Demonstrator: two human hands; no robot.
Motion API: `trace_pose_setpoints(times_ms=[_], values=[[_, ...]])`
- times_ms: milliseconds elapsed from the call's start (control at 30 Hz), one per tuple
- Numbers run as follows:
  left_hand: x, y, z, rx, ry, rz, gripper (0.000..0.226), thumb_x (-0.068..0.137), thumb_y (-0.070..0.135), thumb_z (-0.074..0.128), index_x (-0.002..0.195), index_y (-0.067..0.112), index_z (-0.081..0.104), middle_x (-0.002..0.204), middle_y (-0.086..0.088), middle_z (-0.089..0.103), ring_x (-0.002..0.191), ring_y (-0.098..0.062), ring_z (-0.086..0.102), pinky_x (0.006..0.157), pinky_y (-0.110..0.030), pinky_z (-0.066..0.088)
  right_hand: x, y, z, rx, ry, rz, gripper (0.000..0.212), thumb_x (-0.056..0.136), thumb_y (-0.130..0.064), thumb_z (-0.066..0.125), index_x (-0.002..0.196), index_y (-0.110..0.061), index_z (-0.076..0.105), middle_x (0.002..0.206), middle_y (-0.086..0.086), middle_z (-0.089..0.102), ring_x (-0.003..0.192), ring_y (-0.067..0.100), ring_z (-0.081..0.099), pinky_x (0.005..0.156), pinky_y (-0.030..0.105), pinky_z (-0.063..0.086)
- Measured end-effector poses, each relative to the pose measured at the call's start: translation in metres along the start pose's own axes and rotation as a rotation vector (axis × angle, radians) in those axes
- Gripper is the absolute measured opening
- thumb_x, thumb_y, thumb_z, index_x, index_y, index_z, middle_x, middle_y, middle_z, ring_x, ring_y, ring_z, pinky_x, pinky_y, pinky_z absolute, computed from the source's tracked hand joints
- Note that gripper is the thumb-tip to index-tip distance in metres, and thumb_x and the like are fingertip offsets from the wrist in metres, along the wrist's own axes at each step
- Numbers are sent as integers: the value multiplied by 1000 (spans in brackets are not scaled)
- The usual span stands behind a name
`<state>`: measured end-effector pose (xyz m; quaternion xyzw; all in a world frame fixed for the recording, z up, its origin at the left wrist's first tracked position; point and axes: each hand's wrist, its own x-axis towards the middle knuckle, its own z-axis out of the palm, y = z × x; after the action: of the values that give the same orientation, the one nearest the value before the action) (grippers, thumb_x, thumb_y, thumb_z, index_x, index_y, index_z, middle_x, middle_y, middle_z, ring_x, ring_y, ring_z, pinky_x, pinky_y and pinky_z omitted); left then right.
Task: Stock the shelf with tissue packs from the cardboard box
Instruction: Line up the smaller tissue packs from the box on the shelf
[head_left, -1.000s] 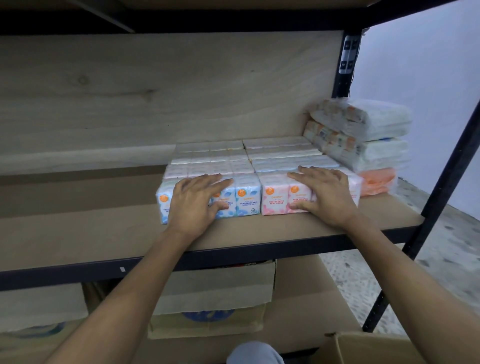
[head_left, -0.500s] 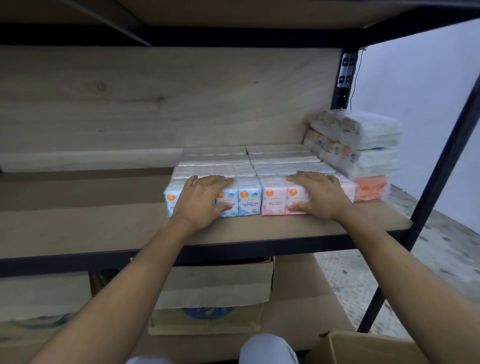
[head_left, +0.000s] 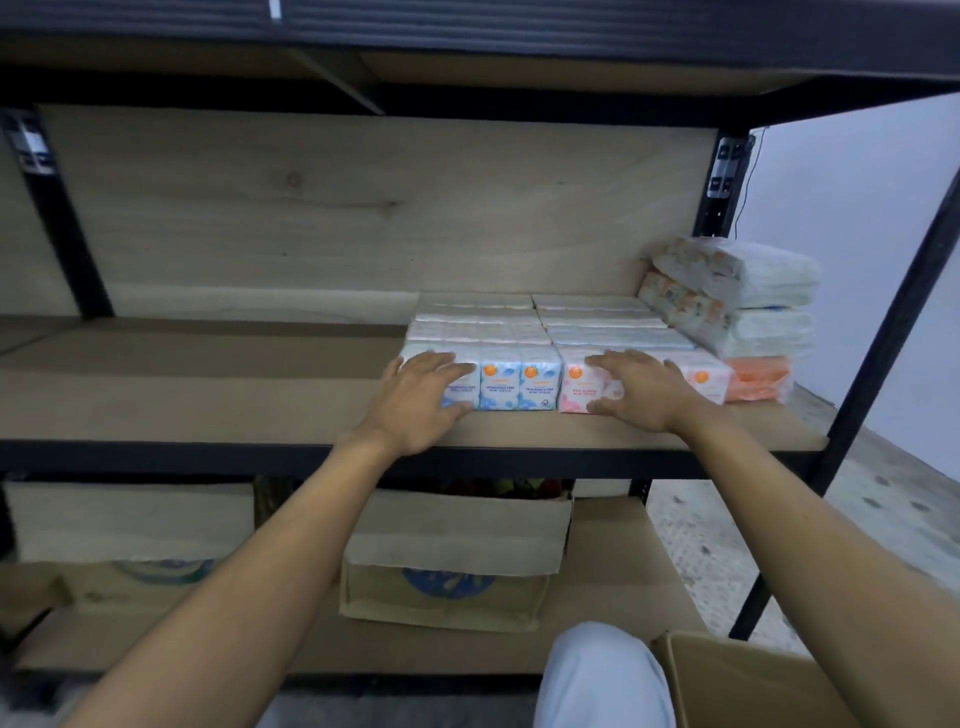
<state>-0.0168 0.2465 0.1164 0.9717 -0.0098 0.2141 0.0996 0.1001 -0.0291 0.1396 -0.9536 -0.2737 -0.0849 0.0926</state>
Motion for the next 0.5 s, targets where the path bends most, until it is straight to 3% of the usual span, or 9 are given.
trace_pose_setpoints(times_ms=[300,500], values=[[-87,-15,-4,-82,-23,-37,46,95,42,48,140,33,41,149,5,38,139,-18,29,115,-38,17,-55,-77,33,146,-25,-43,63,85,-47,60,141,-32,36,150,-4,35,137,21,31,111,46,30],[-135,-28,23,-154,-20,-32,42,92,35,54,134,29,51,138,3,52,130,-18,42,109,-41,30,-91,-125,74,267,27,-91,55,85,-42,63,135,-27,46,142,-1,47,131,21,40,107,45,36]])
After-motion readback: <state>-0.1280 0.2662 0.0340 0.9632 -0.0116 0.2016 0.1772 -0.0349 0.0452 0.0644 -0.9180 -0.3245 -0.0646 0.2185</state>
